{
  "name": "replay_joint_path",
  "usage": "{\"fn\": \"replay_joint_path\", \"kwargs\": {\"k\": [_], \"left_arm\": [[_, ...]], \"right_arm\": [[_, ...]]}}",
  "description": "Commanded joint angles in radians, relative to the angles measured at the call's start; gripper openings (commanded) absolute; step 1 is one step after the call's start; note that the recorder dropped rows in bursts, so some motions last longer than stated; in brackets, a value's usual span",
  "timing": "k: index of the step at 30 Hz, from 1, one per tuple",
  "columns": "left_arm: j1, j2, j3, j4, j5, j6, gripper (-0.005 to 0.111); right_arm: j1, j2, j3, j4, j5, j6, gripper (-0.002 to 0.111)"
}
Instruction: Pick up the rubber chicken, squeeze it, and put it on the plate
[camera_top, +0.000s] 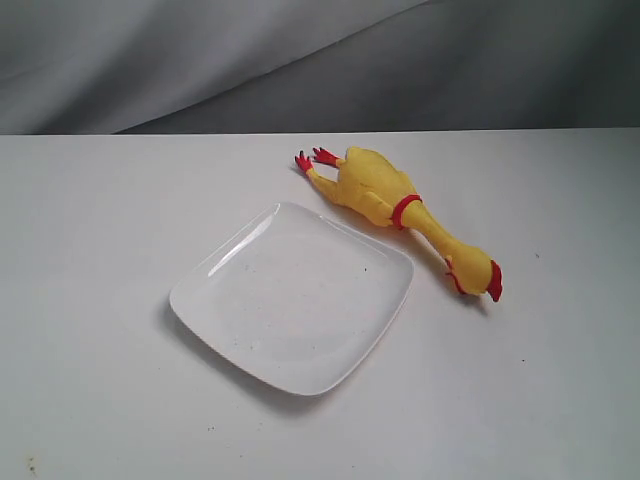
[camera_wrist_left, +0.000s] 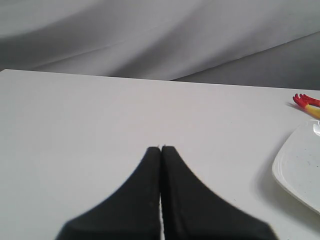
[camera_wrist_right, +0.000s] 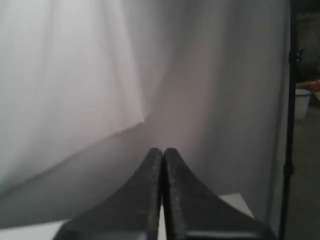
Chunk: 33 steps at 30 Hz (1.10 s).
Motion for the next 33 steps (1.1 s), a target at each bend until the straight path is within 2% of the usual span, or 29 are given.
{"fn": "replay_joint_path", "kwargs": {"k": [1, 4, 7, 14, 19, 28, 33], "left_arm": [[0.002, -0.003, 0.005, -0.008, -0.005, -0.002, 0.000], [0.002, -0.003, 0.005, -0.008, -0.005, -0.002, 0.000], [0.002, -0.003, 0.005, -0.008, -0.005, -0.002, 0.000], [0.002, -0.003, 0.005, -0.008, -0.005, -0.002, 0.000], [0.002, -0.003, 0.005, -0.008, -0.005, -0.002, 0.000], [0.002, -0.003, 0.005, -0.008, -0.006, -0.002, 0.000], [0.002, -0.003, 0.005, -0.008, -0.006, -0.002, 0.000]], "right_arm": [[-0.007, 0.210, -0.152, 0.265, 0.181, -0.391, 0.000], [-0.007, 0.350, -0.248, 0.509, 0.287, -0.683, 0.000], [-0.007, 0.470, -0.330, 0.611, 0.383, -0.852, 0.000], [-0.007, 0.661, -0.398, 0.638, 0.343, -0.891, 0.000], [-0.005, 0.762, -0.398, 0.683, 0.326, -0.997, 0.000], [0.103, 0.963, -0.398, 0.683, 0.301, -1.170, 0.000], [0.161, 1.051, -0.398, 0.662, 0.205, -1.172, 0.001]]}}
